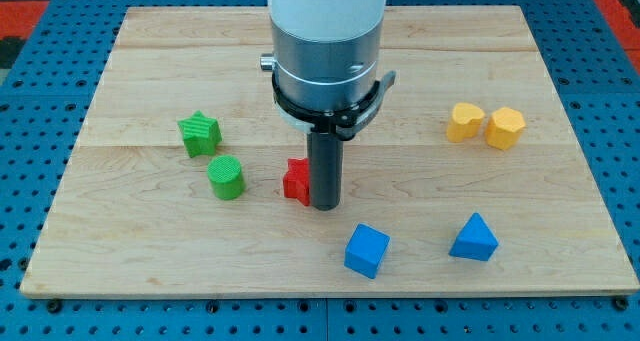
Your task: Move the cube diagonal to the red star
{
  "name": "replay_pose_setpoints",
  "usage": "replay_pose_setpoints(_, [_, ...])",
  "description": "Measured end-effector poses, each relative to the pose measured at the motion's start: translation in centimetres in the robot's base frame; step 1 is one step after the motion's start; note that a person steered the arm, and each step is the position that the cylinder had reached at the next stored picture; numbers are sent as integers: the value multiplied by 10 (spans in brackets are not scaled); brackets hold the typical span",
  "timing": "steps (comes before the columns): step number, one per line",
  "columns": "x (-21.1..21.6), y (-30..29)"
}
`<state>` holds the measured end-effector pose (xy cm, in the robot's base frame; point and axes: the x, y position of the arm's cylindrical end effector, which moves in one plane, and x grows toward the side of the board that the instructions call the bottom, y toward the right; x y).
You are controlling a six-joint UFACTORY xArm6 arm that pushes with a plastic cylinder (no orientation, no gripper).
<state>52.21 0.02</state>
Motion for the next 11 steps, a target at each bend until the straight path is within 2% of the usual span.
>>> replay_pose_setpoints(1, [37, -13])
replay_pose_setpoints(2, [19, -43])
replay_pose_setpoints(4, [-84, 7])
replay_pose_setpoints(5, [-38, -35])
replay_pose_setpoints(6, [56, -48])
replay_pose_setpoints(7, [95, -18])
replay_pose_setpoints(8, [77, 48])
replay_pose_setpoints(9, [61, 82])
replay_pose_setpoints(10, [66, 93])
replay_pose_setpoints(11, [87, 158])
